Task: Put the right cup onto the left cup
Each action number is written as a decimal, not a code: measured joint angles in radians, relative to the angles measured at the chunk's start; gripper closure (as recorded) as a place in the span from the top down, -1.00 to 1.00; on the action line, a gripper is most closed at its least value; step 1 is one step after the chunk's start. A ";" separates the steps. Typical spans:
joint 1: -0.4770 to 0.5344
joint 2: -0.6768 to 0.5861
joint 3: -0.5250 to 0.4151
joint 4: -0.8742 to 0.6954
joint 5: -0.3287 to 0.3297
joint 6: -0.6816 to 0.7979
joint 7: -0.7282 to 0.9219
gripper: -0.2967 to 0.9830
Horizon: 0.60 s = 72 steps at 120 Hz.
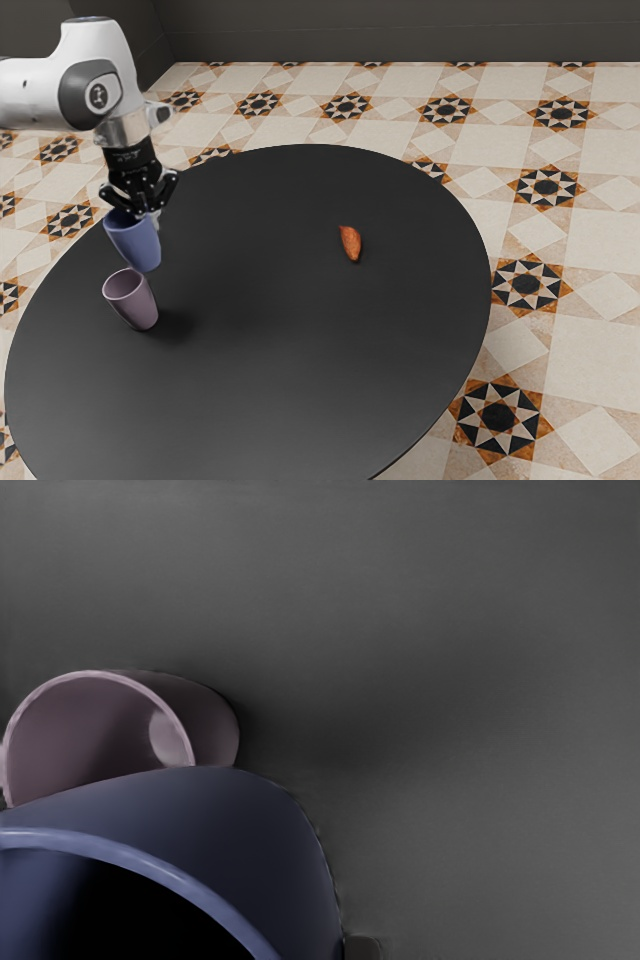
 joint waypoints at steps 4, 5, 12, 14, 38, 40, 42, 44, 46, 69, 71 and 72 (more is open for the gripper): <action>0.008 -0.002 0.003 0.006 0.002 -0.015 -0.001 -0.69; 0.011 -0.002 0.004 0.007 0.003 -0.019 -0.001 -0.69; 0.028 -0.003 0.007 0.011 0.005 -0.038 -0.002 -0.69; 0.031 -0.003 0.010 0.012 0.005 -0.043 -0.002 -0.69; 0.057 0.009 0.043 0.012 0.002 -0.063 -0.001 -0.69; 0.059 0.011 0.045 0.012 0.001 -0.061 -0.001 -0.69; 0.060 0.013 0.047 0.012 0.000 -0.059 -0.001 -0.69; 0.062 0.015 0.049 0.012 -0.001 -0.056 -0.001 -0.69; 0.064 0.016 0.050 0.011 -0.002 -0.052 -0.001 -0.69; 0.074 0.030 0.065 -0.008 -0.028 0.012 0.003 -0.69; 0.074 0.030 0.067 -0.011 -0.029 0.016 0.003 -0.69; 0.074 0.031 0.067 -0.012 -0.030 0.018 0.003 -0.69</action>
